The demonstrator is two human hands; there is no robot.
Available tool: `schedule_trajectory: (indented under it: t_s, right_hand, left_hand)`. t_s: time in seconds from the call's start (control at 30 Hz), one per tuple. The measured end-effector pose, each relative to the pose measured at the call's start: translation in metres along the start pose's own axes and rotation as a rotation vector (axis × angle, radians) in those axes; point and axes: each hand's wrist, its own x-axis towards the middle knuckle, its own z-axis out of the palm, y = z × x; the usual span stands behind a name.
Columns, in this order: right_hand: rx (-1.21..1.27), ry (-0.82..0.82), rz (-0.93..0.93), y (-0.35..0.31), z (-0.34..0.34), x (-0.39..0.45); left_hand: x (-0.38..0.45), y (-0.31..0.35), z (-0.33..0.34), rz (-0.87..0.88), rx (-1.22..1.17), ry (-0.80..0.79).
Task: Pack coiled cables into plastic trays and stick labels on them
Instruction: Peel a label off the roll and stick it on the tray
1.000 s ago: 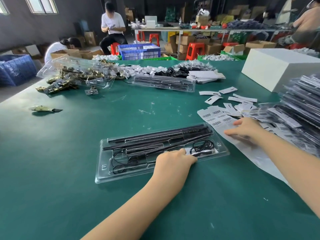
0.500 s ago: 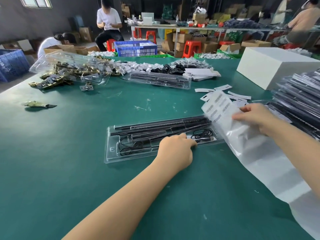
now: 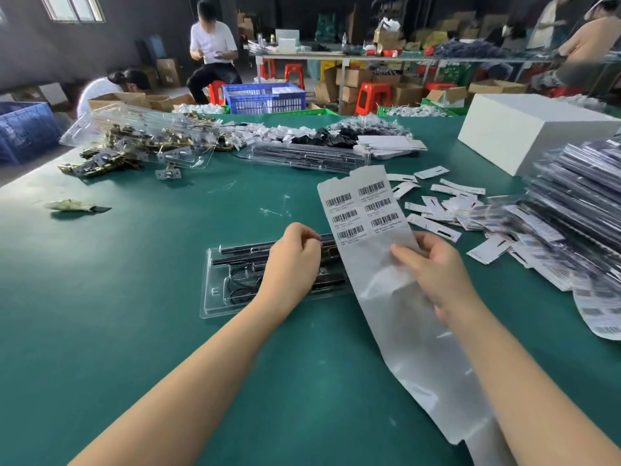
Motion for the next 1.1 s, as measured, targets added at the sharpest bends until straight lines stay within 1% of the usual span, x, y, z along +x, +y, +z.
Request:
schedule_trajectory:
  t_s: [0.03,0.1,0.17,0.23,0.3,0.33,0.37,0.43,0.47,0.5,0.53,0.57,0.6,0.63,0.7,0.77,0.8,0.87,0.93,1.0,1.07,1.1]
  right_hand:
    - [0.041,-0.035,0.022,0.003,0.003,-0.002]
    - [0.129,-0.085,0.052,0.005,0.008,-0.005]
    - [0.189,-0.123,0.084,0.003,0.009,-0.005]
    - [0.25,-0.17,0.151,-0.003,0.007,-0.003]
    - [0.255,-0.193,0.198,-0.009,0.002,0.002]
    - [0.215,-0.192,0.187,-0.011,0.0,0.004]
    - [0.149,-0.186,0.148,-0.012,-0.002,0.005]
    - [0.017,-0.183,0.032,-0.013,-0.004,0.006]
    - [-0.029,-0.197,-0.021,-0.015,-0.004,0.005]
    - [-0.073,-0.222,-0.07,-0.017,-0.003,0.003]
    - [-0.122,-0.252,-0.122,-0.019,-0.002,0.001]
    - [-0.186,-0.271,-0.179,-0.022,-0.001,-0.001]
    - [-0.26,-0.276,-0.232,-0.024,0.0,-0.003]
    - [-0.328,-0.278,-0.275,-0.027,0.001,-0.004]
    - [-0.425,-0.295,-0.33,-0.033,0.001,-0.007]
    - [-0.47,-0.302,-0.35,-0.036,0.001,-0.01]
    - [-0.462,-0.301,-0.334,-0.036,0.001,-0.011]
    - [-0.356,-0.311,-0.239,-0.037,0.002,-0.013]
    - [-0.289,-0.304,-0.151,-0.035,0.003,-0.014]
    - [-0.261,-0.27,-0.111,-0.033,0.003,-0.014]
    - [-0.166,-0.261,-0.071,-0.033,0.006,-0.016]
    - [-0.11,-0.287,-0.034,-0.033,0.006,-0.017]
  left_hand:
    - [0.0,0.003,-0.003,-0.012,-0.123,-0.006]
    - [0.001,0.009,-0.006,-0.027,-0.25,-0.109]
    - [0.003,0.01,-0.004,-0.051,-0.335,-0.188]
    - [0.005,0.012,-0.003,-0.104,-0.394,-0.197]
    - [0.006,0.016,0.0,-0.145,-0.434,-0.231]
    - [0.006,0.018,0.003,-0.139,-0.407,-0.237]
    - [0.005,0.018,0.006,-0.108,-0.316,-0.207]
    - [0.004,0.018,0.013,0.015,0.022,-0.034]
    - [0.001,0.02,0.015,0.109,0.168,0.068]
    - [-0.002,0.024,0.017,0.218,0.247,0.131]
    - [-0.004,0.029,0.02,0.32,0.266,0.134]
    - [-0.006,0.034,0.022,0.392,0.252,0.095]
    - [-0.007,0.039,0.023,0.423,0.209,0.046]
    - [-0.009,0.044,0.023,0.424,0.141,0.012]
    - [-0.01,0.049,0.021,0.405,0.037,-0.005]
    - [-0.01,0.05,0.018,0.397,0.024,-0.031]
    - [-0.011,0.05,0.017,0.393,0.016,-0.059]
    - [-0.012,0.05,0.016,0.392,-0.023,-0.121]
    - [-0.014,0.05,0.016,0.44,-0.017,-0.158]
    - [-0.016,0.047,0.019,0.504,0.047,-0.135]
    - [-0.018,0.044,0.019,0.512,0.095,-0.062]
    - [-0.018,0.042,0.018,0.505,0.109,-0.03]
